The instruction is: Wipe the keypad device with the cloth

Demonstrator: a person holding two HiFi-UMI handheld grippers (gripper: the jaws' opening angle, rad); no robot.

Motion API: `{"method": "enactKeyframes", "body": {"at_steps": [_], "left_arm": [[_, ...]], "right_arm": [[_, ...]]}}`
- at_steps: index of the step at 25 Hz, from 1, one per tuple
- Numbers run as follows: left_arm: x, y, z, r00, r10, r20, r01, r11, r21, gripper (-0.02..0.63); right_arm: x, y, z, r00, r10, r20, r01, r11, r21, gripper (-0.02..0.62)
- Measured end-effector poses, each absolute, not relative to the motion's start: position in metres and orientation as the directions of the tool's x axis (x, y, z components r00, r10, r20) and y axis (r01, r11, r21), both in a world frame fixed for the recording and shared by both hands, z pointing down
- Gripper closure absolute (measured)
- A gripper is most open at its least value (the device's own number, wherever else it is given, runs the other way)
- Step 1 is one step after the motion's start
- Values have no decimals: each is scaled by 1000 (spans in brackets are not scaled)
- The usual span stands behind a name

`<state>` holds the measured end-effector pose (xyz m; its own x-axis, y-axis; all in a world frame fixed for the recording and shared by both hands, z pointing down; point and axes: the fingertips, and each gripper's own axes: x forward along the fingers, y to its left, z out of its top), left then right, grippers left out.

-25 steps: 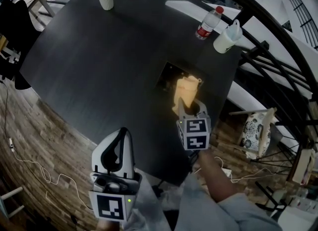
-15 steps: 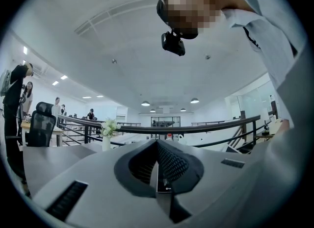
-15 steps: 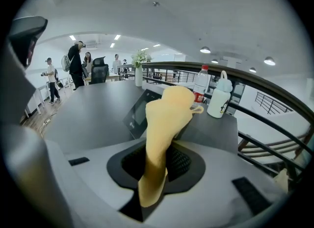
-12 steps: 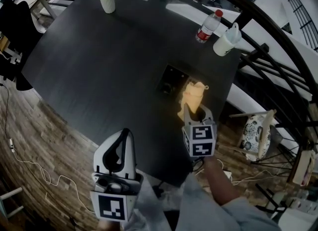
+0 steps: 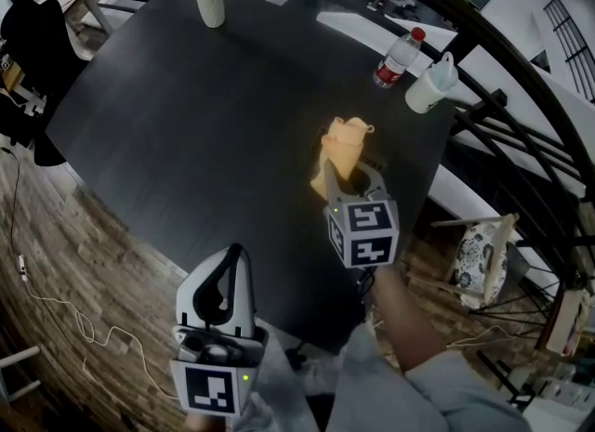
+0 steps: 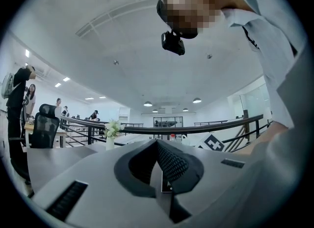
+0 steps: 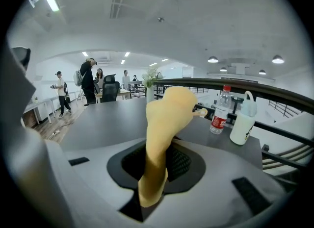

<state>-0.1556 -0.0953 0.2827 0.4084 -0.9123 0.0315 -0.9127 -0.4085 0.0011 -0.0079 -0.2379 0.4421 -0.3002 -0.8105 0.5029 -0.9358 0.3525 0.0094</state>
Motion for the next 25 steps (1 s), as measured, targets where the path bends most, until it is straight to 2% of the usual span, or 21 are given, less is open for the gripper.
{"method": "enactKeyframes", "body": {"at_steps": [10, 25], "left_arm": [[-166, -94, 283, 385, -922, 43, -923, -386, -1, 594], [-145, -98, 281, 426, -904, 26, -905, -426, 10, 594]], "right_arm": [[-23, -275, 457, -286, -792, 539, -941, 338, -3, 525], [45, -247, 456, -184, -807, 561, -979, 202, -31, 525]]}}
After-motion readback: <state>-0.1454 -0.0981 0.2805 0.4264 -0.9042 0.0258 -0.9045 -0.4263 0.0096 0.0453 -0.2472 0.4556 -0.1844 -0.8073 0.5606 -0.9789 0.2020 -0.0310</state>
